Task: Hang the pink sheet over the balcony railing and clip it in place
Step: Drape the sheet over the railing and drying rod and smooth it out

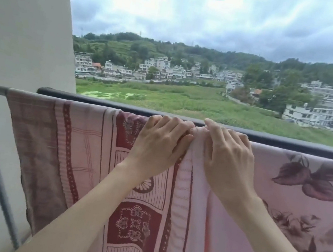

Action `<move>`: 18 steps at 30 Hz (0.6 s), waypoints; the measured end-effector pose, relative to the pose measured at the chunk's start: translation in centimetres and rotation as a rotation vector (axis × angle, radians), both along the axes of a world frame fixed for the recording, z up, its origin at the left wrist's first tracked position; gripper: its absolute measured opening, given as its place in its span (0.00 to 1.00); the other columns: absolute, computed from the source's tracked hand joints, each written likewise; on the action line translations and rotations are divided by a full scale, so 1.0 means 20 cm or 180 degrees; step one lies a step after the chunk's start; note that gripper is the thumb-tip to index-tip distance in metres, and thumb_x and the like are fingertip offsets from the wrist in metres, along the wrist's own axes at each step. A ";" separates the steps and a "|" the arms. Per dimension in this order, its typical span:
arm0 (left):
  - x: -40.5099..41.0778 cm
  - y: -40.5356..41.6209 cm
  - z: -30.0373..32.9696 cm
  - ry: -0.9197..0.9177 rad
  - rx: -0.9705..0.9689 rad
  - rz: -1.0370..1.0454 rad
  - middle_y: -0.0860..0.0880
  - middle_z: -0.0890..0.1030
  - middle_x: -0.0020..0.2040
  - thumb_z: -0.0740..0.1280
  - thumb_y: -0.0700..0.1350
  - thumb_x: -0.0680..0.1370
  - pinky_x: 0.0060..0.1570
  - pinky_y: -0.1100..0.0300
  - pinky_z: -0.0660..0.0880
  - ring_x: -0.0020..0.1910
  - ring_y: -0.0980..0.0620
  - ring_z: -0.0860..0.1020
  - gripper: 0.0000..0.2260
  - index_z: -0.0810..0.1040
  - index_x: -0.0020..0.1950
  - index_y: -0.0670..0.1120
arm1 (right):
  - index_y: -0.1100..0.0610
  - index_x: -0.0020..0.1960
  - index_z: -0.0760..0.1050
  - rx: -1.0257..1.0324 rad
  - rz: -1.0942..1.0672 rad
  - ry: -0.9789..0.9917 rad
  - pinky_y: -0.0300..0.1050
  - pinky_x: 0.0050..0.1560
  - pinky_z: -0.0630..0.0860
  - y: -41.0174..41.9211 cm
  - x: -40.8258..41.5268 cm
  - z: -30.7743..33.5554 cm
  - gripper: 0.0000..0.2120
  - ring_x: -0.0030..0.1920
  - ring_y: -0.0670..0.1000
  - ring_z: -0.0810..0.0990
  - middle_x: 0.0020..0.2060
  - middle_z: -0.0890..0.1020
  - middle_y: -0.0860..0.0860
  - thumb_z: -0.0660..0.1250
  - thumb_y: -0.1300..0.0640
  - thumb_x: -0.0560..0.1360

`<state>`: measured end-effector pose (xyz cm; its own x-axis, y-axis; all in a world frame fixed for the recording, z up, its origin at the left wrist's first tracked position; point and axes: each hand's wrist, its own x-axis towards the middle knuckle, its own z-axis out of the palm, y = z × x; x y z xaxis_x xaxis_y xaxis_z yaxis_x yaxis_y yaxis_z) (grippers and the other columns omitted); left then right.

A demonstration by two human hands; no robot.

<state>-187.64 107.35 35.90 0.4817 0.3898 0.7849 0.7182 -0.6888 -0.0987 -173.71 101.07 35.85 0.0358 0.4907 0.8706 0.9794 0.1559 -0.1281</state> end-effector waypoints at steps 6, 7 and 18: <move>-0.34 0.20 -0.01 -0.0126 0.0172 -0.0097 0.49 0.80 0.50 0.52 0.52 0.80 0.56 0.57 0.64 0.49 0.46 0.77 0.16 0.75 0.57 0.45 | 0.61 0.55 0.77 0.0013 -0.0458 0.0184 0.46 0.51 0.63 -0.01 0.02 -0.01 0.12 0.44 0.59 0.80 0.41 0.83 0.56 0.59 0.58 0.78; -0.38 0.23 -0.01 -0.0063 0.0252 -0.0092 0.48 0.81 0.50 0.53 0.51 0.80 0.56 0.56 0.65 0.49 0.46 0.77 0.16 0.75 0.57 0.45 | 0.61 0.54 0.78 0.0011 -0.0523 0.0173 0.46 0.51 0.62 -0.01 0.02 -0.01 0.13 0.44 0.58 0.79 0.41 0.83 0.56 0.58 0.55 0.78; -0.33 0.21 -0.03 -0.1725 -0.0504 -0.0586 0.46 0.78 0.47 0.54 0.43 0.81 0.53 0.64 0.64 0.49 0.51 0.73 0.12 0.75 0.53 0.41 | 0.58 0.59 0.76 0.0058 -0.0310 0.0519 0.44 0.56 0.61 -0.10 0.14 -0.05 0.17 0.54 0.57 0.77 0.51 0.82 0.54 0.56 0.51 0.78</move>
<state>-194.31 111.51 35.33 0.0993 0.4704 0.8769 0.5047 -0.7833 0.3630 -170.91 99.17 34.94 0.2238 0.4621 0.8581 0.9565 0.0650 -0.2845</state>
